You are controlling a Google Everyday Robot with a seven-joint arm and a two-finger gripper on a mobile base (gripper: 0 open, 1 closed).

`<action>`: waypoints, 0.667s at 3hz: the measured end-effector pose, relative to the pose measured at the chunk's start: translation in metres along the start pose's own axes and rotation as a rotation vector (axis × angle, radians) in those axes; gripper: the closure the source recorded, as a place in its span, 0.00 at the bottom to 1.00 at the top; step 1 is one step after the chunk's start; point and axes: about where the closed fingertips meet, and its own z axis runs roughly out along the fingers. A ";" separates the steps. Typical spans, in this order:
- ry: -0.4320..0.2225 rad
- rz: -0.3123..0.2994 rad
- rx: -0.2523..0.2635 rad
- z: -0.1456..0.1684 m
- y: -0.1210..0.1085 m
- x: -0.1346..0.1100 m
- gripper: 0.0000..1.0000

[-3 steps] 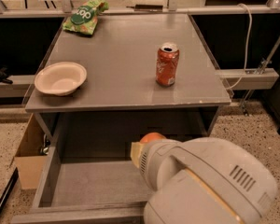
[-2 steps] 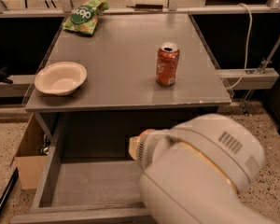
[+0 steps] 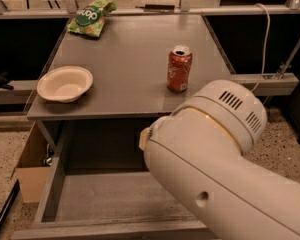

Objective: Pick orange from top drawer and place on counter

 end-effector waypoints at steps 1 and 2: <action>0.017 -0.016 0.004 -0.006 -0.009 -0.003 1.00; 0.025 -0.041 0.005 -0.005 -0.039 0.012 1.00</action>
Offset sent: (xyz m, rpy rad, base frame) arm 0.0452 0.0643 0.0527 -0.0867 -0.0824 0.0191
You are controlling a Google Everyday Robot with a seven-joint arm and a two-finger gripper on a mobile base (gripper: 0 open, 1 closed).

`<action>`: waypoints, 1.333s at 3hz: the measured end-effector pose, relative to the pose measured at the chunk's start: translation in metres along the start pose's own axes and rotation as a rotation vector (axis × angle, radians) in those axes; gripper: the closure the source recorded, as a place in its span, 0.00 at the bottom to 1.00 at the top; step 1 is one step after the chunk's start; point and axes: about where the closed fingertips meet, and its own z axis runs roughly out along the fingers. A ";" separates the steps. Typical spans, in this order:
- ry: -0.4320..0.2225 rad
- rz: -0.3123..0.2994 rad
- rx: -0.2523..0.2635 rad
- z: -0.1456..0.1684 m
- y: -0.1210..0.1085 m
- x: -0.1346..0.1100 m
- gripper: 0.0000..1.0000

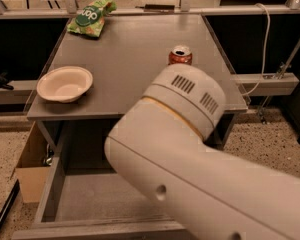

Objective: Pick orange from top drawer and place on counter

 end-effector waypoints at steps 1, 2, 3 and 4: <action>0.030 -0.036 -0.039 0.006 -0.043 0.041 1.00; 0.035 -0.042 -0.050 0.003 -0.038 0.040 1.00; 0.019 -0.036 -0.048 -0.003 -0.032 0.024 1.00; 0.015 -0.039 -0.043 -0.008 -0.031 0.015 1.00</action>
Offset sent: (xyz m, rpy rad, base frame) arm 0.0266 0.0333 0.0182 -0.0324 -0.0187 0.0052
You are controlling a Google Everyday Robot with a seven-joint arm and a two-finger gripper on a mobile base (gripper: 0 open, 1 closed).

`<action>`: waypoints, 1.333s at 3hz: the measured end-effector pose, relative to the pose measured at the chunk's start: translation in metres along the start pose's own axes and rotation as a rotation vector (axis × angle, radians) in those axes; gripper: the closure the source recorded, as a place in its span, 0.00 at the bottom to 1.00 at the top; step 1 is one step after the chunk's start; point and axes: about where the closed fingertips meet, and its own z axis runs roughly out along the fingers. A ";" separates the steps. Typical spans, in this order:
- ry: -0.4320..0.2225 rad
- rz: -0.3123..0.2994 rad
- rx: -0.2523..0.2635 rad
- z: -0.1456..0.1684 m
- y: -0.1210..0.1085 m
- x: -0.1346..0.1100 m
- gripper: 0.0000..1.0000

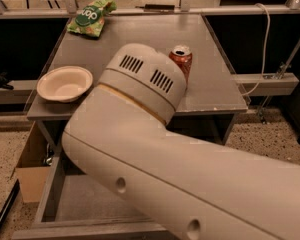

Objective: Pick orange from top drawer and place on counter

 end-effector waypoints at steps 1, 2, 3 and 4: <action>-0.026 0.042 -0.052 0.021 0.028 0.015 1.00; -0.090 0.109 -0.144 0.064 0.082 0.021 1.00; -0.078 0.098 -0.148 0.061 0.078 0.027 1.00; -0.013 0.037 -0.165 0.041 0.054 0.057 1.00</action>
Offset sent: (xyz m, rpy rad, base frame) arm 0.0972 -0.1415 -0.0817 -0.0833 0.1873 -0.3014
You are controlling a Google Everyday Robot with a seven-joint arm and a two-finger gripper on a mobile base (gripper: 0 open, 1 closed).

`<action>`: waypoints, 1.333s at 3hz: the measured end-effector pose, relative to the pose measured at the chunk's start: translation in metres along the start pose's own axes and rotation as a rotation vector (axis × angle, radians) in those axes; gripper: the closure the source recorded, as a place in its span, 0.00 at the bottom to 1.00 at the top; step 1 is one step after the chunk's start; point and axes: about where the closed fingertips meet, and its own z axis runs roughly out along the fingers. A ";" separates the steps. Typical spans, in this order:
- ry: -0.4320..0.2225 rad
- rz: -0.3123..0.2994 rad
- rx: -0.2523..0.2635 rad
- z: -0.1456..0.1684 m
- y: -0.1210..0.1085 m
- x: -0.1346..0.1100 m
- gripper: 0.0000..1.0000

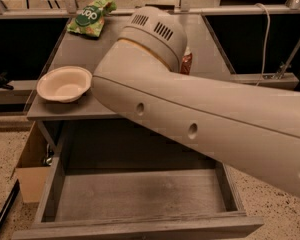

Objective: Pick orange from top drawer and place on counter

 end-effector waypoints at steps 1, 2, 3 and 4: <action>0.001 0.000 0.001 0.000 0.000 0.000 1.00; 0.012 -0.042 0.069 -0.001 -0.007 0.007 1.00; 0.033 -0.119 0.335 -0.012 -0.059 0.032 1.00; 0.051 -0.213 0.458 -0.024 -0.086 0.038 1.00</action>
Offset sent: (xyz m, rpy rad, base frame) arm 0.0289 0.0498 0.0356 0.2057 -0.0850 0.5619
